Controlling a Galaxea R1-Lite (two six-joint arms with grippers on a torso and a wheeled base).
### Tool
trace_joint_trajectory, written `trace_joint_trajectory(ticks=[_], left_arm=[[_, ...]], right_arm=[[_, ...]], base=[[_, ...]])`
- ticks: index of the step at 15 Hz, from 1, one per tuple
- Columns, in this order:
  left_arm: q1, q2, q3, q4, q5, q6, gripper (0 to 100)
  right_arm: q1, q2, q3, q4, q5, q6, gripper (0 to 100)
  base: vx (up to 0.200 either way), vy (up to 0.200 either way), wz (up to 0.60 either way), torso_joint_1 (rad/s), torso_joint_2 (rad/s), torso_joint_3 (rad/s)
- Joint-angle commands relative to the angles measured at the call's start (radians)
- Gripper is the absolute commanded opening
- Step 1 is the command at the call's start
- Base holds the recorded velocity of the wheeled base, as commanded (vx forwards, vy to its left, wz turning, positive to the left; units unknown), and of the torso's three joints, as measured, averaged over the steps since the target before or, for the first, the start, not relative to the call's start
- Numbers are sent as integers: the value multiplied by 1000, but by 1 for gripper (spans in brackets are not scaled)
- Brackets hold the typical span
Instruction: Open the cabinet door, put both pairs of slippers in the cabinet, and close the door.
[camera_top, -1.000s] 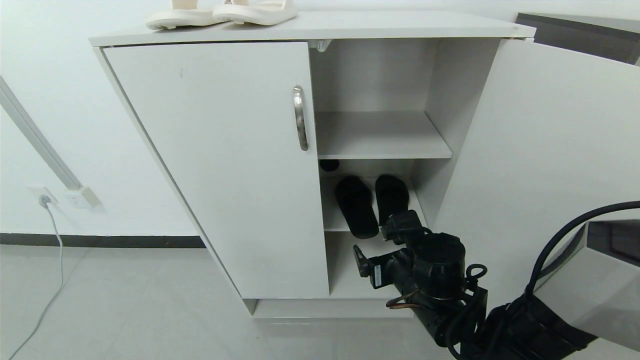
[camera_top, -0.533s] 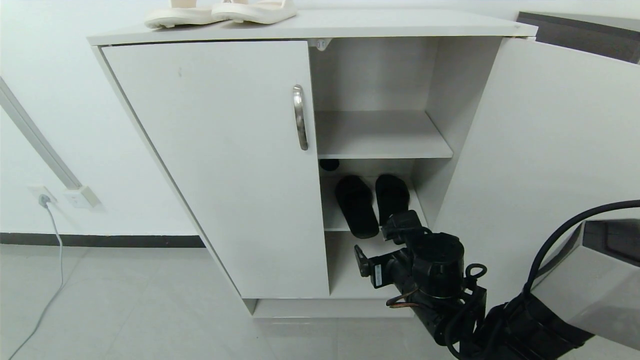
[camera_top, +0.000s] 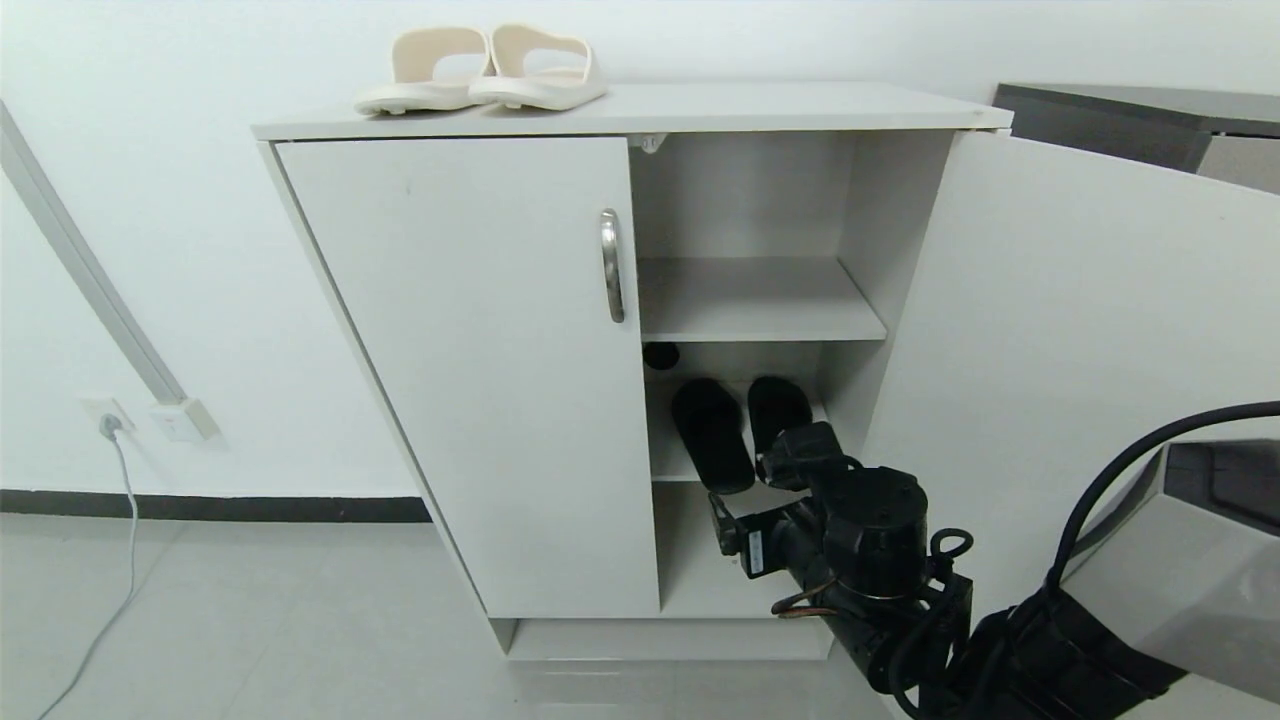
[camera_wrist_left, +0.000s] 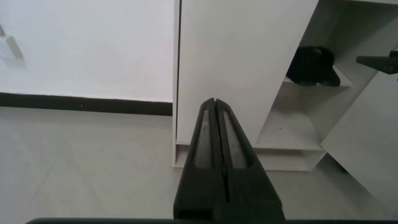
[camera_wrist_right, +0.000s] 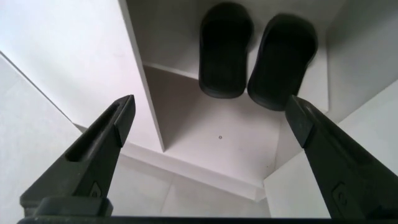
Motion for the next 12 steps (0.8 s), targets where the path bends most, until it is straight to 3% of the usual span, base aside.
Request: trace_joint_trajectory(ticks=[1, 5, 12], left_arm=[[0, 2, 1, 0, 0, 0, 0], [0, 0, 2, -1, 3, 10, 0], [0, 2, 2, -1, 3, 1, 0]], right_arm=[[0, 7, 1, 0, -1, 0, 100], [0, 27, 3, -20, -2, -2, 100], [0, 33, 3, -28, -2, -3, 100]], base=[[0, 0, 0, 2, 2, 203], [0, 0, 0, 1, -3, 68], [0, 0, 0, 0, 0, 0]])
